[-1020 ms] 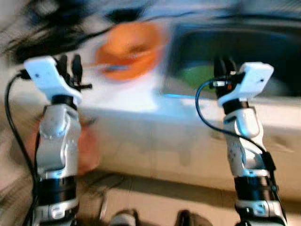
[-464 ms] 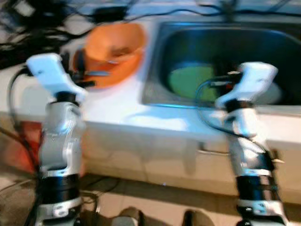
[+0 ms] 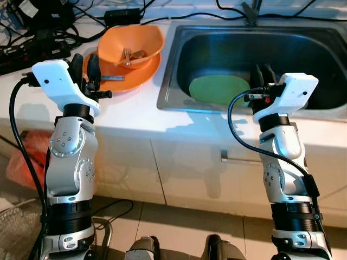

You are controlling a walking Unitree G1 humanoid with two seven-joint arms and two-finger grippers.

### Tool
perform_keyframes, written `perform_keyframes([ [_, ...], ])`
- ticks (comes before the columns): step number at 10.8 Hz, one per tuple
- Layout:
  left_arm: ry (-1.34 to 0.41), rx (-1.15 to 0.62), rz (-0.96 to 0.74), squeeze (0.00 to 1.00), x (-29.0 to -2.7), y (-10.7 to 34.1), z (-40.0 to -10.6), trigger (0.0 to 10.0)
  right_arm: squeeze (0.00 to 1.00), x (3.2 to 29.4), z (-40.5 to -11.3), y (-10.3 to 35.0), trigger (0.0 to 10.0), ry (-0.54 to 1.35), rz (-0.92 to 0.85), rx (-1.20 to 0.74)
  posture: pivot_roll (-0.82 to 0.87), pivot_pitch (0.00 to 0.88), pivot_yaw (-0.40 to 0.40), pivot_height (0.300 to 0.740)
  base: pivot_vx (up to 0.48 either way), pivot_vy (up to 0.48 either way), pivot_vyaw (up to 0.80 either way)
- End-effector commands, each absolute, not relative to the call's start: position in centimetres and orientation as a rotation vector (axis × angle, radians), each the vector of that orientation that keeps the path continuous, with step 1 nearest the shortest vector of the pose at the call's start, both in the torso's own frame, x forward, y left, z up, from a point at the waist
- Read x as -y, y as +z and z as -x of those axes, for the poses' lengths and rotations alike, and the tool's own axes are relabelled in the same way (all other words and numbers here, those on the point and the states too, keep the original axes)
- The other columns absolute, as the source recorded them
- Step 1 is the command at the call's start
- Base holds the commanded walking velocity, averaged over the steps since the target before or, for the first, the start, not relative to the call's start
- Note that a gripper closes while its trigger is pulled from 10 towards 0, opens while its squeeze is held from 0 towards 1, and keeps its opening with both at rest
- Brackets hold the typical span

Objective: Kitchen organization

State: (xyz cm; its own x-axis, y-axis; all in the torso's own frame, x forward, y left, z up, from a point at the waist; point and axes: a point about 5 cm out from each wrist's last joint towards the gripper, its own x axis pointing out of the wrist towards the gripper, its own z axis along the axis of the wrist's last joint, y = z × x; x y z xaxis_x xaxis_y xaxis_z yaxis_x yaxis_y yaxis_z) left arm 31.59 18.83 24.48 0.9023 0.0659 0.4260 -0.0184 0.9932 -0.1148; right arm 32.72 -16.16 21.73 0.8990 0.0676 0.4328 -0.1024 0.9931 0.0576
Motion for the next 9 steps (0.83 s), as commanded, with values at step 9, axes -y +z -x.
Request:
perform_keyframes([
  [9, 0.173, 0.409, 0.080, 0.00, -21.6, 24.1, -31.6, 10.0, 0.00, 15.8, -32.6, 21.2, 10.0, 0.105, -0.075, 0.435, 0.15, 0.179, 0.086, 0.740, 0.000, 0.000, 0.00],
])
